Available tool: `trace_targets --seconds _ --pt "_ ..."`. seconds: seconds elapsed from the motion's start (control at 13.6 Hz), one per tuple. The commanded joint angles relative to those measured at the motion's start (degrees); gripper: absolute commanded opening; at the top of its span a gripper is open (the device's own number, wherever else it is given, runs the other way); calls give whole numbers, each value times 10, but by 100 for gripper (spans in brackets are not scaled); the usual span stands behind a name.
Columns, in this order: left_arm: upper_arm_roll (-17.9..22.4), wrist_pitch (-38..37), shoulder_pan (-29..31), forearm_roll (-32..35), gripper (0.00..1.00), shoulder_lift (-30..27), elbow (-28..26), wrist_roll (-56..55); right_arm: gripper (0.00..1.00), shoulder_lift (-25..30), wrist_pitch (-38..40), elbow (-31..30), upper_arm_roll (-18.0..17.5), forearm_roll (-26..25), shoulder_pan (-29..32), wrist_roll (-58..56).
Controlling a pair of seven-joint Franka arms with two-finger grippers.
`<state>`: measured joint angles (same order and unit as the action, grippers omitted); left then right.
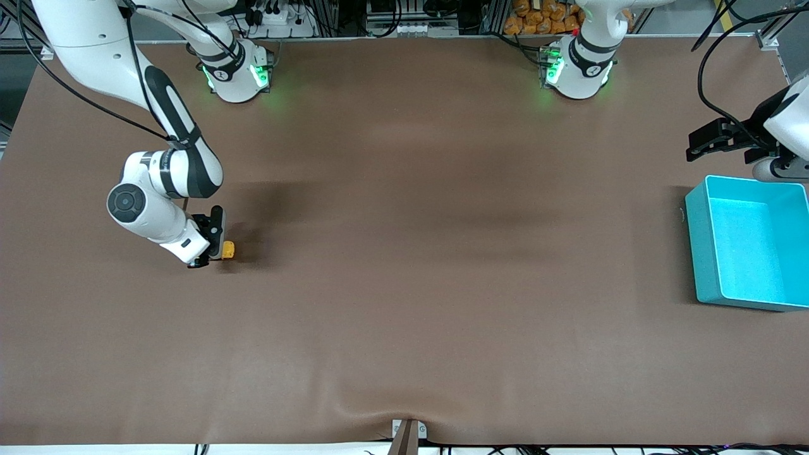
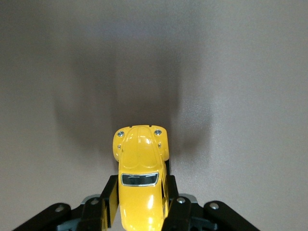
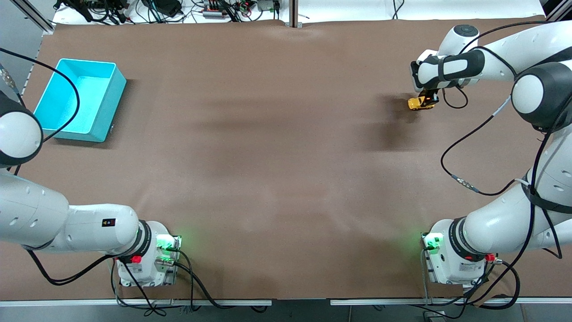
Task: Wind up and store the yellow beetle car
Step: 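Press the car down and drag it backward with the right gripper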
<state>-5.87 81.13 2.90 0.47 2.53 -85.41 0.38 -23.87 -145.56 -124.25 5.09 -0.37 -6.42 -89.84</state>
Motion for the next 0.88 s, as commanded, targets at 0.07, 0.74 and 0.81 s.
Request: trace_targets --seconds 0.07,0.74,0.81 --pt "2 -4 -3 12 100 1 4 -6 20 -12 -4 2 -1 -8 17 -7" --pt "2 -4 -2 12 100 0 4 -6 20 -30 -4 15 -2 -7 60 -43" --pt "2 -4 -3 12 100 1 4 -6 20 -32 -4 18 -1 -8 63 -45"
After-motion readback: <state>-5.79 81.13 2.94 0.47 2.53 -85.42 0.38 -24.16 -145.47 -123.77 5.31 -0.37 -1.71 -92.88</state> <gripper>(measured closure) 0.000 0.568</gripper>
